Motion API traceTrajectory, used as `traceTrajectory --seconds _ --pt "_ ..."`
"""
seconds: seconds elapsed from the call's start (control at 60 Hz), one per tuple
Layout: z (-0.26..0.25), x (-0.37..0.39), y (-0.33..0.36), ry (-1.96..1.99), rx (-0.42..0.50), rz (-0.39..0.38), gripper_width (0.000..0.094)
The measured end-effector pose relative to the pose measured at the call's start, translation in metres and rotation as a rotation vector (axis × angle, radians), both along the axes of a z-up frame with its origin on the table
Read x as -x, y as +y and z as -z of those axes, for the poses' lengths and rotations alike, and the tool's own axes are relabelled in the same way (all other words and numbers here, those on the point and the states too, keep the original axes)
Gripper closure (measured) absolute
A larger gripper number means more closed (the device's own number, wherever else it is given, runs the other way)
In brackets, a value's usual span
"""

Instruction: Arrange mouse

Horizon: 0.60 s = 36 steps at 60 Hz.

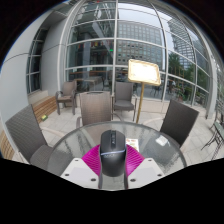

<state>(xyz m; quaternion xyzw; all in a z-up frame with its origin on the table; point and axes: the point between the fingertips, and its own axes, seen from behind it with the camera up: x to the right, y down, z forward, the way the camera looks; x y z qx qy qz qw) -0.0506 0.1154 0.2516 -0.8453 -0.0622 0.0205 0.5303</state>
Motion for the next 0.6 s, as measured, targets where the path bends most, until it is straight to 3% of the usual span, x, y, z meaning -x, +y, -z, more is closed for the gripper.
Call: traceTrajectory --seconds 0.067,0.2,0.4,0.467,0.6 --pt "-0.034 -0.058 -0.009 -0.015 -0.051 0.03 0.0647" --pt "-0.027 -0.155 -0.027 -0.047 -0.062 0.067 0.0648" --pt "0.102 -0.251 -0.054 -0.04 0.192 0.11 0.0649" --pt "0.159 -0.256 -0.09 -0.023 0.264 0.12 0.0649" --pt "0.227 -0.272 -0.104 -0.025 0.377 0.122 0.065"
